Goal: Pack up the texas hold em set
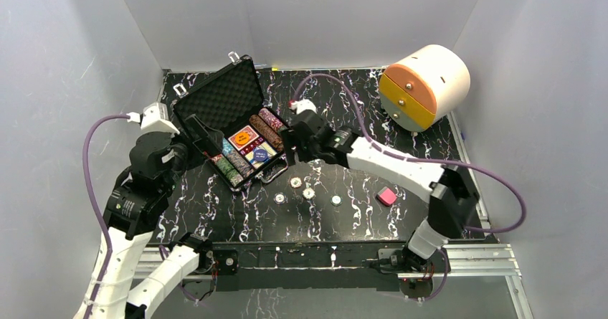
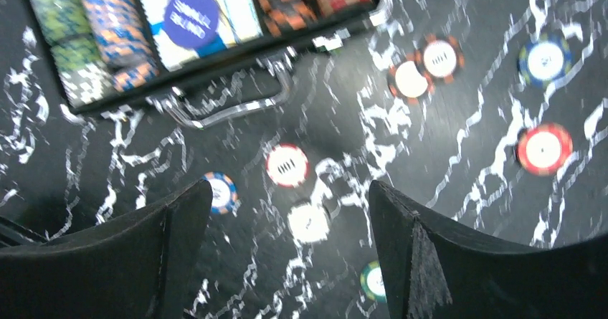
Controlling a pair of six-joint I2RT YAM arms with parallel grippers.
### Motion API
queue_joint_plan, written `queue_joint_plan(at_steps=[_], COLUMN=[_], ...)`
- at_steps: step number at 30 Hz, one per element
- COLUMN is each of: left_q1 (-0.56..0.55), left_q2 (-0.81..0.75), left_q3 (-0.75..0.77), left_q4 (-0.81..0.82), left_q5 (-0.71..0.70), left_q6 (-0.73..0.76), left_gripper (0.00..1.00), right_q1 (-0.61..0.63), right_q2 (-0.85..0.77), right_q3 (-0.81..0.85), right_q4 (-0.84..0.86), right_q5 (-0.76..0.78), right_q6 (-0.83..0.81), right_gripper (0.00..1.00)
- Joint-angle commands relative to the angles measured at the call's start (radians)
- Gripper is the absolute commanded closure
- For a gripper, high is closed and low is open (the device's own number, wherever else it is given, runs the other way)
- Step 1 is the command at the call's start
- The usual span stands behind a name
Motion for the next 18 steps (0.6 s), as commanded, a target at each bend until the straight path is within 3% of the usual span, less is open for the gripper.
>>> queue_joint_plan(at_steps=[1,6,18], left_q1=[-0.001,-0.001,-0.001], left_q2=[-0.025,-0.016,0.067], left_q3=[-0.011,-0.076,-0.216], left_q4=[-0.021,0.026,0.149], left_q5=[0.128,0.220,0.219], left_q6=[-0.014,-0.028,-0.127], left_gripper=[0.02,0.02,0.05], right_q1=[-0.007,-0.007,-0.007], right_q2=[-0.107,-0.122,0.008], right_q3=[-0.162,-0.233,-0.282], right_q4=[-0.043,-0.059,-0.032], right_q5=[0.004,-0.061,-0.163], right_q6=[0.087,0.071,0.113], right_gripper=[0.12,0.16,0.27])
